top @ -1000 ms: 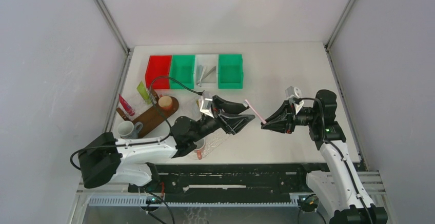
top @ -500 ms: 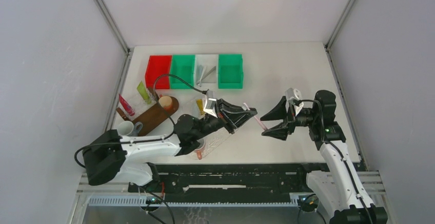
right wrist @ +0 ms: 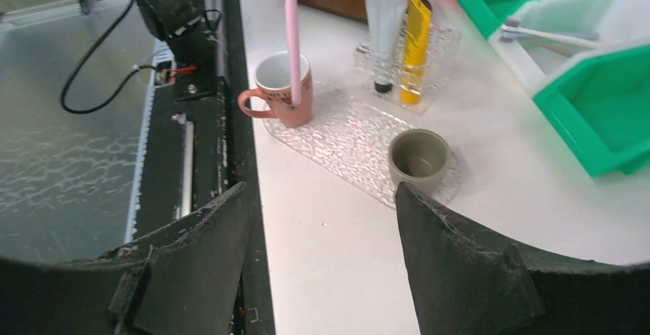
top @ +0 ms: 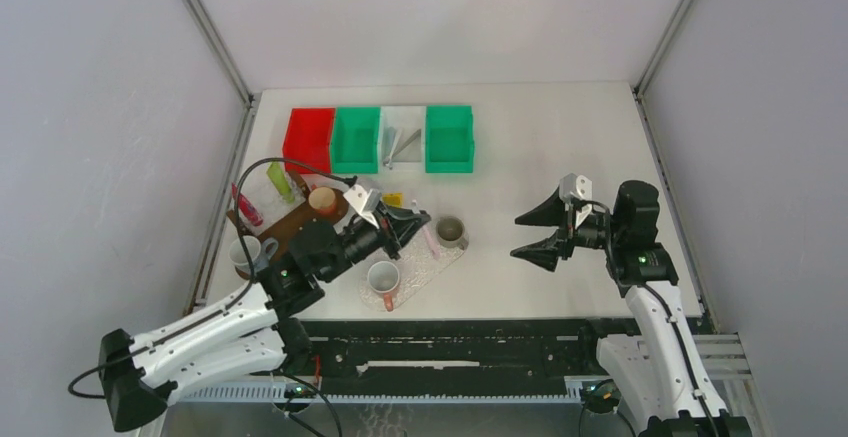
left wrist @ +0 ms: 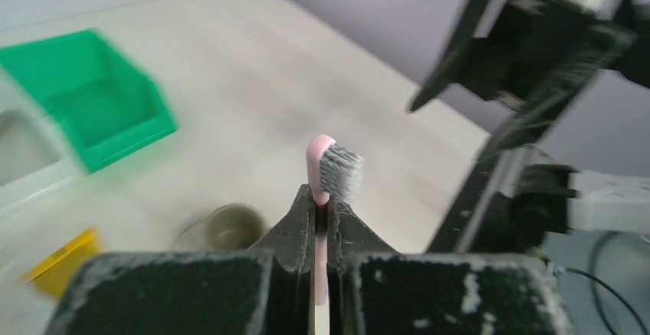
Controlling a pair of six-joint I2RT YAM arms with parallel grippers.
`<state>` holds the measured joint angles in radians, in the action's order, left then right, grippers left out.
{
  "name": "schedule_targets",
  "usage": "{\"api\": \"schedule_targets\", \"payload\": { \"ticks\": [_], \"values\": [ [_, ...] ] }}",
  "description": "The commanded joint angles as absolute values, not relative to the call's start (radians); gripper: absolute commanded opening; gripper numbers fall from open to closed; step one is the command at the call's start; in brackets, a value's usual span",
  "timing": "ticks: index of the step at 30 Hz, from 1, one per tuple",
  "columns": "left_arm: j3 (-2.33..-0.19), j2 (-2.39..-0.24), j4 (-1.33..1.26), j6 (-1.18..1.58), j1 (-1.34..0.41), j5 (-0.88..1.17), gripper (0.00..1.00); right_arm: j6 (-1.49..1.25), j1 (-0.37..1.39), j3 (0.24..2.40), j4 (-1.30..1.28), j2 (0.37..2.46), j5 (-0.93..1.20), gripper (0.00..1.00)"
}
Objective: Prepare toiletry sets of a toothbrush and toothpaste on the tray
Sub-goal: Place the toothbrush in the cup.
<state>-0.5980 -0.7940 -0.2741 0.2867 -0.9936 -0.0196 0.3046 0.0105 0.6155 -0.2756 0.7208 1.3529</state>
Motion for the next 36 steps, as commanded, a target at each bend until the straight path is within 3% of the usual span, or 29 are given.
{"api": "schedule_targets", "payload": {
  "ticks": [1, 15, 36],
  "values": [
    [-0.621, -0.776, -0.137, 0.311, -0.856, -0.017, 0.0, 0.404, -0.001, 0.621, -0.323, 0.716, 1.272, 0.77],
    [-0.712, -1.087, -0.432, 0.363, -0.762, 0.029, 0.0, 0.512, -0.008, 0.621, -0.391, 0.749, 1.234, 0.77],
    [-0.829, -1.365, -0.466, 0.365, -0.739, 0.053, 0.0, 0.552, 0.007, 0.62, -0.416, 0.745, 1.226, 0.77]
  ]
}}
